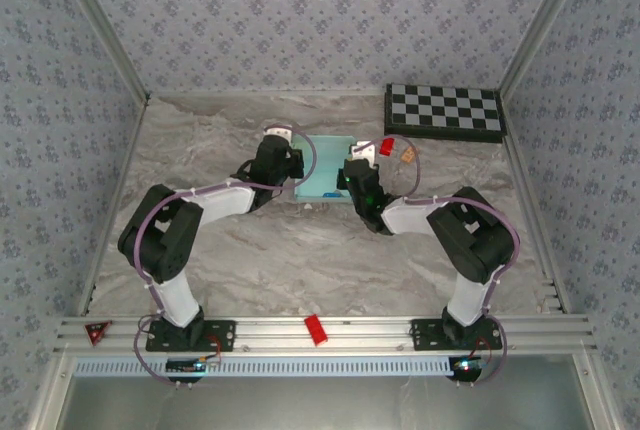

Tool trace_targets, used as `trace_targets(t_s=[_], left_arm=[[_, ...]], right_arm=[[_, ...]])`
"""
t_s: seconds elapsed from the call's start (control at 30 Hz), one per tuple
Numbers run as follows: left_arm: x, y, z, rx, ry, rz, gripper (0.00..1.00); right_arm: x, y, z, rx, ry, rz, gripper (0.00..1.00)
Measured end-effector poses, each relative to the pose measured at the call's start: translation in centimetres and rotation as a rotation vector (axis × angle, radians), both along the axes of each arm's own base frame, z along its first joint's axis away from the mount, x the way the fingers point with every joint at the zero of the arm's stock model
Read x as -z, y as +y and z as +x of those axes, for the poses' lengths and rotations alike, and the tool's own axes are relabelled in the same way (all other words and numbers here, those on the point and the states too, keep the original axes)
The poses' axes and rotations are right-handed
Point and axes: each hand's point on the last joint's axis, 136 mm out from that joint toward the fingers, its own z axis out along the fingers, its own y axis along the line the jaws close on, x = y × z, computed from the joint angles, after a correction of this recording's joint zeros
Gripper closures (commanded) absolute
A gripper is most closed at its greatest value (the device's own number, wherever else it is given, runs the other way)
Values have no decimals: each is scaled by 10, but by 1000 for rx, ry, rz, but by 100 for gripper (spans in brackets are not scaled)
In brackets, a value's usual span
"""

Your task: Fold the paper box

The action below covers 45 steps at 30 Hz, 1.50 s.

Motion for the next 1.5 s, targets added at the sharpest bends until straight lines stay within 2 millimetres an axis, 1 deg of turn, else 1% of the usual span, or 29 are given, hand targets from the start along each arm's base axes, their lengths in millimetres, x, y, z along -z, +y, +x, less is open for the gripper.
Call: trace_targets(t_s=[0.13, 0.4, 0.67, 1.0, 1.2, 1.5], left_arm=[[0, 0, 0, -13, -3, 9, 95], [0, -1, 2, -38, -16, 25, 94], [-2, 0, 4, -62, -40, 39, 92], [-2, -1, 4, -76, -63, 35, 89], [2, -1, 0, -82, -68, 33, 87], [3, -3, -4, -96, -91, 5, 86]], right_arm=[[-3, 0, 1, 11, -10, 4, 95], [0, 0, 1, 23, -9, 16, 95], [0, 4, 4, 20, -8, 29, 95], [1, 3, 5, 26, -2, 48, 96], [6, 3, 5, 32, 6, 52, 96], [7, 4, 1, 47, -10, 70, 96]])
